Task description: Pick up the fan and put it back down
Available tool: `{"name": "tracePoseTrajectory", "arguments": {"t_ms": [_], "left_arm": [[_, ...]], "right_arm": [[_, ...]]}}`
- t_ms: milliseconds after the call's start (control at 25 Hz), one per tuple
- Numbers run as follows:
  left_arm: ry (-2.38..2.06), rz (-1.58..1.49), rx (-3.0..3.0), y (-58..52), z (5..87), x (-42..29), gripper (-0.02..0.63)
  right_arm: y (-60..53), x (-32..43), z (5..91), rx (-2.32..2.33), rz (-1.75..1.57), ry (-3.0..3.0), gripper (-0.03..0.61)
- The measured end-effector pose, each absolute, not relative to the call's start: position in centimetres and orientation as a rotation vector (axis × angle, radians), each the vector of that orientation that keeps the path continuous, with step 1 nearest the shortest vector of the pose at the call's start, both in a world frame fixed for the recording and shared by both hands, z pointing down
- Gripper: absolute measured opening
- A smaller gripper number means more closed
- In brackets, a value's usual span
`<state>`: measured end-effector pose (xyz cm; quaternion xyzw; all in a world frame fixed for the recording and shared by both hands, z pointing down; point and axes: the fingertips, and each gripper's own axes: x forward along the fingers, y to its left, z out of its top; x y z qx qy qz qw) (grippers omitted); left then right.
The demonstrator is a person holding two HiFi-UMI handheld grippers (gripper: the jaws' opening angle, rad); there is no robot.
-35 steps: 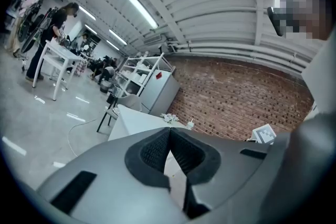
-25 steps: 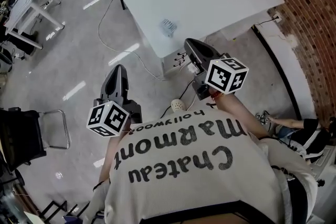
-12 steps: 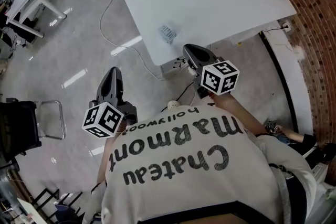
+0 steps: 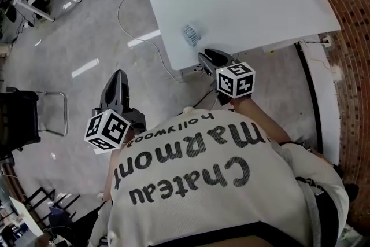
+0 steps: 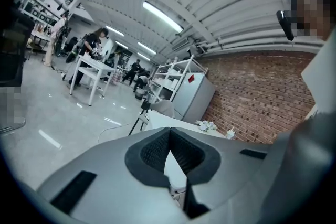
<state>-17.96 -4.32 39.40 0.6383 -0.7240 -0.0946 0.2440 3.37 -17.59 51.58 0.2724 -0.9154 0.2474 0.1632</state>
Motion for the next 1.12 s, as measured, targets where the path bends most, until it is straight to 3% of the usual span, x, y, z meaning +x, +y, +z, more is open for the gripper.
{"name": "tracePoseTrajectory", "arguments": {"t_ms": [600, 1120], "left_arm": [[-2.037, -0.245, 1.651, -3.2, 39.9, -19.4, 0.002], [-2.046, -0.235, 1.635, -3.0, 40.4, -20.1, 0.002]], "right_arm": [[-19.7, 0.5, 53.9, 0.719, 0.641, -2.538, 0.206], [-21.2, -1.5, 54.5, 0.717, 0.507, -2.512, 0.218]]}}
